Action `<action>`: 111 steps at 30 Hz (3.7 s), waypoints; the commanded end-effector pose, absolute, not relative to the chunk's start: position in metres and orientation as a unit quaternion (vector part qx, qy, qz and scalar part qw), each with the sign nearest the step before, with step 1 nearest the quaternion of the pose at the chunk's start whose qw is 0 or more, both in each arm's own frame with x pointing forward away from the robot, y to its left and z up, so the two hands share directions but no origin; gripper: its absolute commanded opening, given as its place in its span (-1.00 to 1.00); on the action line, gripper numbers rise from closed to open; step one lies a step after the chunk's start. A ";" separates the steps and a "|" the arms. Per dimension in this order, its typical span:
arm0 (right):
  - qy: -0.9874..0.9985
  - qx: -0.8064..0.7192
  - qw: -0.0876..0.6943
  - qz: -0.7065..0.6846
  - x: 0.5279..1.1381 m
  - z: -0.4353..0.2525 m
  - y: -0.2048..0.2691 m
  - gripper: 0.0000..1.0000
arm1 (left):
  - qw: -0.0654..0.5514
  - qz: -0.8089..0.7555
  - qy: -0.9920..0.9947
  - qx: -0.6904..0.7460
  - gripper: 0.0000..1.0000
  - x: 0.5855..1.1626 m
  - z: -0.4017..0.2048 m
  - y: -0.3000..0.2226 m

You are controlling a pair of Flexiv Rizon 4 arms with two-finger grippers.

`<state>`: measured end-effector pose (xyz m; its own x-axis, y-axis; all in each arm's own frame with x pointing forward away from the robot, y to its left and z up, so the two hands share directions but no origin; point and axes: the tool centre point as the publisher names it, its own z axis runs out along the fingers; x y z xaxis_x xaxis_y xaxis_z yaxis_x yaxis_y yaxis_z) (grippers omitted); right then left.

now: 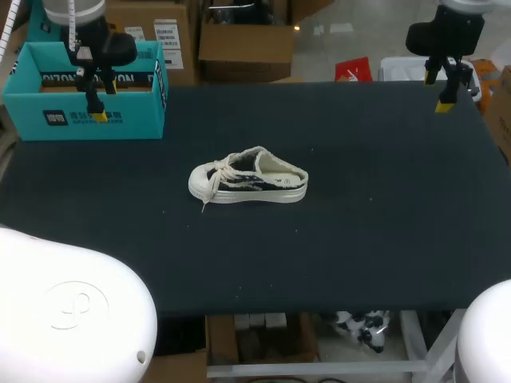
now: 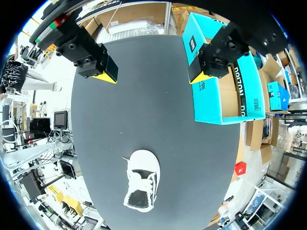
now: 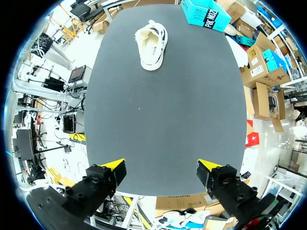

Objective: Open the shoe tongue, take the insole out of the shoe, put the insole back into the shoe, and pack the shoe into the shoebox

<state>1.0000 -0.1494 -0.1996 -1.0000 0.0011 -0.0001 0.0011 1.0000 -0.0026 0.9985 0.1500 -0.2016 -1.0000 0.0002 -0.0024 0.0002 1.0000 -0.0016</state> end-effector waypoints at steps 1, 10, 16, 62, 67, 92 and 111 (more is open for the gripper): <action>1.000 0.000 0.000 0.000 1.000 -0.200 -0.150 1.00 | 0.000 0.000 1.000 0.000 1.00 0.999 -0.201 0.150; 1.000 0.000 0.000 0.000 1.000 -0.200 -0.150 1.00 | 0.000 0.000 1.000 0.000 1.00 0.999 -0.201 0.150; 1.000 0.000 0.000 0.000 1.000 -0.200 -0.150 1.00 | 0.000 0.000 1.000 0.000 1.00 0.999 -0.201 0.150; 0.971 0.040 -0.025 0.236 0.970 -0.287 -0.027 1.00 | -0.036 -0.036 0.959 -0.281 1.00 0.980 -0.228 0.105; 0.971 0.040 -0.025 0.236 0.970 -0.287 -0.027 1.00 | -0.036 -0.036 0.959 -0.281 1.00 0.980 -0.228 0.105; 0.942 0.072 0.006 0.329 0.956 -0.368 0.072 1.00 | -0.024 -0.037 0.837 -0.545 1.00 0.939 -0.257 0.018; 0.909 0.079 0.007 0.408 0.955 -0.414 0.105 1.00 | -0.038 -0.046 0.834 -0.548 1.00 0.931 -0.267 -0.048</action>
